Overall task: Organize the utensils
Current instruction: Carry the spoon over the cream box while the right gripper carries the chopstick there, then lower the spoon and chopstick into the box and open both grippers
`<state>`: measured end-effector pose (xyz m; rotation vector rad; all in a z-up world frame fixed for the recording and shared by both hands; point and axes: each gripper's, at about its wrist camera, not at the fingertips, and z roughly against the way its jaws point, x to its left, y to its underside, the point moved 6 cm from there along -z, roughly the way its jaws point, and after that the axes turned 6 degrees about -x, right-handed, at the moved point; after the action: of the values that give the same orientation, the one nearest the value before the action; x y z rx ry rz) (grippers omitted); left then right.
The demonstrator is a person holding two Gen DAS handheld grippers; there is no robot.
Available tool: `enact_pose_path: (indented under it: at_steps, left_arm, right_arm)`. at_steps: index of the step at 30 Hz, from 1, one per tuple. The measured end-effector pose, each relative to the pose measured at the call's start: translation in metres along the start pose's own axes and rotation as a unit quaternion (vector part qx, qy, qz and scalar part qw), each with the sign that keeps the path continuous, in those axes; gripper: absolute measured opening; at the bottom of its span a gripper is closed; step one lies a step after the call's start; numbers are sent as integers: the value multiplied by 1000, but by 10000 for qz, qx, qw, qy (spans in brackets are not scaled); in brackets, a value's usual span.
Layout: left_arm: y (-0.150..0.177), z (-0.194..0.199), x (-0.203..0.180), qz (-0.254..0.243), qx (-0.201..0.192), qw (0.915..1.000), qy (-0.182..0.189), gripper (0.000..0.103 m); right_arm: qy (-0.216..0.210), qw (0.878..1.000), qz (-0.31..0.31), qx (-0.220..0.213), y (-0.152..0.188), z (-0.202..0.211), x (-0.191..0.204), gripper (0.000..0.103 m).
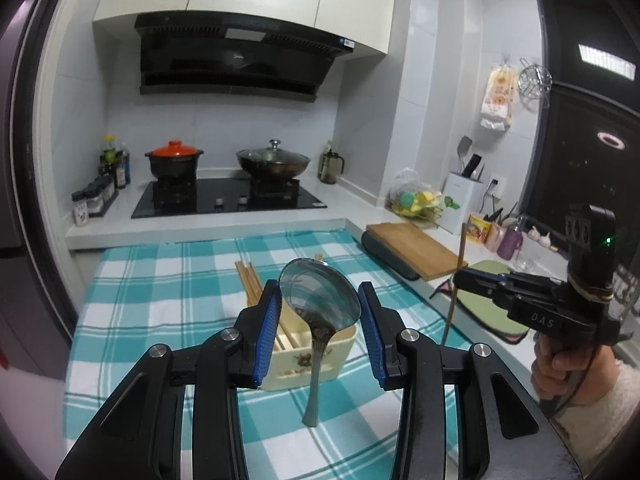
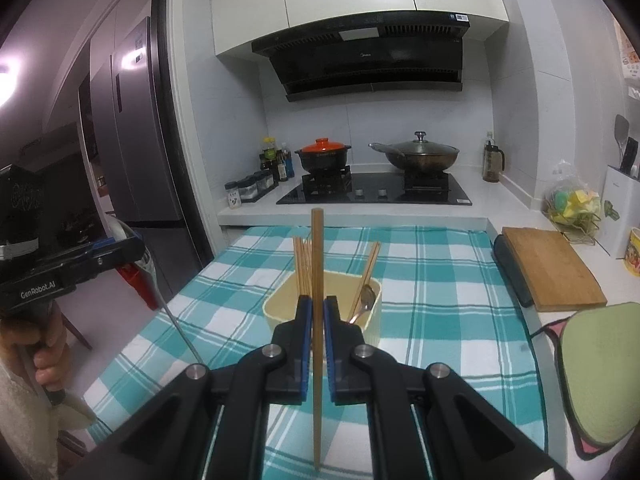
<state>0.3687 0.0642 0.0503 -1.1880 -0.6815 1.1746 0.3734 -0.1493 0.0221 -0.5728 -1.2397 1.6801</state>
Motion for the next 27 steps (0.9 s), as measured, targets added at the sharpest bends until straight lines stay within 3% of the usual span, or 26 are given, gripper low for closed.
enact_pose_path:
  at_steps: [7,12,19,27]
  left_arm:
    - [-49,-47,15,124,-175,9997,-69,39]
    - [-59,-95,31,309,-165,9992,-194,39]
    - [-23,-158,48,493,282,9978,-328,39]
    - [42,-205,66,631,1074,9909,-509,40]
  right_arm:
    - [-117,9982,-135,-574,-67,-37,-5,6]
    - [-70,9956,47,-929,-89,-75,-8,6]
    - [-100,9973,28,-726,-68,-139,-24,6]
    - [-252,9995,-105,154,-6,-194,-36,6]
